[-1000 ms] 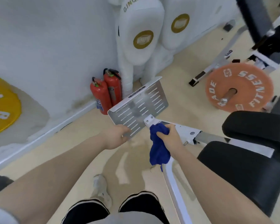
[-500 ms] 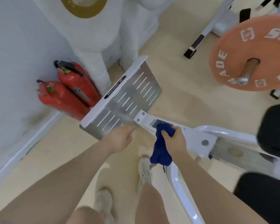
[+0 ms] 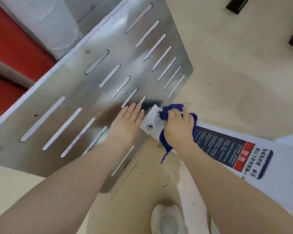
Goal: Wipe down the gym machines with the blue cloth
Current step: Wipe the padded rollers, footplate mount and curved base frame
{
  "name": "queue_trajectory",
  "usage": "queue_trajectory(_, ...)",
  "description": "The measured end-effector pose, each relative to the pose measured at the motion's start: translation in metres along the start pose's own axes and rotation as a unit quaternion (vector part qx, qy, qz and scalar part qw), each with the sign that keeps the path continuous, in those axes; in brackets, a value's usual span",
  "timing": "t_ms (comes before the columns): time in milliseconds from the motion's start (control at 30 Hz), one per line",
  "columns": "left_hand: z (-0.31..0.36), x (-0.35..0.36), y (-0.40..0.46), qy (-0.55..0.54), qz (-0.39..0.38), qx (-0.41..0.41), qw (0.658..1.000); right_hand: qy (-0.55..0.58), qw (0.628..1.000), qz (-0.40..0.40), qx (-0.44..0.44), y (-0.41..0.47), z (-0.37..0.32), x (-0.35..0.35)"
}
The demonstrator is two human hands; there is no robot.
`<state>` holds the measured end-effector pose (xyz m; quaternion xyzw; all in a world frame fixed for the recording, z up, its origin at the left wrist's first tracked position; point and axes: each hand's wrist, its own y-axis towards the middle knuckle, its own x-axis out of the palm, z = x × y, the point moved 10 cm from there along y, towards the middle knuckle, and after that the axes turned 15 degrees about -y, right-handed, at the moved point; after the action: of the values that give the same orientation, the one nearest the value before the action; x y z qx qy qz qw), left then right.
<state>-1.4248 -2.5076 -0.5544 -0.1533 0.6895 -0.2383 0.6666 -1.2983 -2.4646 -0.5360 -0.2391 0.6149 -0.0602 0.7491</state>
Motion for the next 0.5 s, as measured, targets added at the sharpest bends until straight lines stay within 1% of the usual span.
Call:
queue_trajectory(33, -0.005, 0.006, 0.008, 0.031, 0.002, 0.002, 1.0, -0.036, 0.998, -0.031, -0.028, 0.005, -0.015, 0.02)
queue_trajectory(100, -0.01, 0.018, 0.021, 0.086, -0.007, 0.015, 0.996, -0.069, 0.994, -0.059, -0.053, 0.008, -0.04, 0.044)
queue_trajectory(167, -0.009, 0.021, 0.028, 0.103, -0.013, 0.026, 0.994, -0.105, 0.989, -0.056, -0.087, 0.004, -0.055, 0.054)
queue_trajectory(233, -0.005, 0.02, 0.029, 0.093, -0.017, 0.032, 0.995, -0.159, 0.977, -0.053, -0.131, 0.002, -0.054, 0.053)
queue_trajectory(267, -0.003, 0.018, 0.028, 0.08, -0.016, 0.034, 0.996, -0.171, 0.976, -0.054, -0.126, 0.007, -0.043, 0.05)
queue_trajectory(300, -0.002, 0.017, 0.027, 0.067, -0.016, 0.036, 0.997, -0.178, 0.977, -0.062, -0.1, 0.015, -0.027, 0.044)
queue_trajectory(367, -0.002, 0.016, 0.026, 0.053, -0.015, 0.036, 0.998, -0.162, 0.984, -0.075, -0.013, 0.03, 0.006, 0.035)
queue_trajectory(400, -0.001, 0.017, 0.027, 0.052, -0.008, 0.036, 0.998, -0.152, 0.985, -0.076, 0.01, 0.033, 0.009, 0.033)
queue_trajectory(433, -0.001, 0.017, 0.027, 0.054, -0.002, 0.036, 0.998, -0.152, 0.986, -0.071, 0.01, 0.029, 0.0, 0.034)
queue_trajectory(500, 0.0, 0.019, 0.028, 0.059, 0.007, 0.035, 0.998, -0.158, 0.984, -0.078, -0.038, 0.011, -0.038, 0.045)
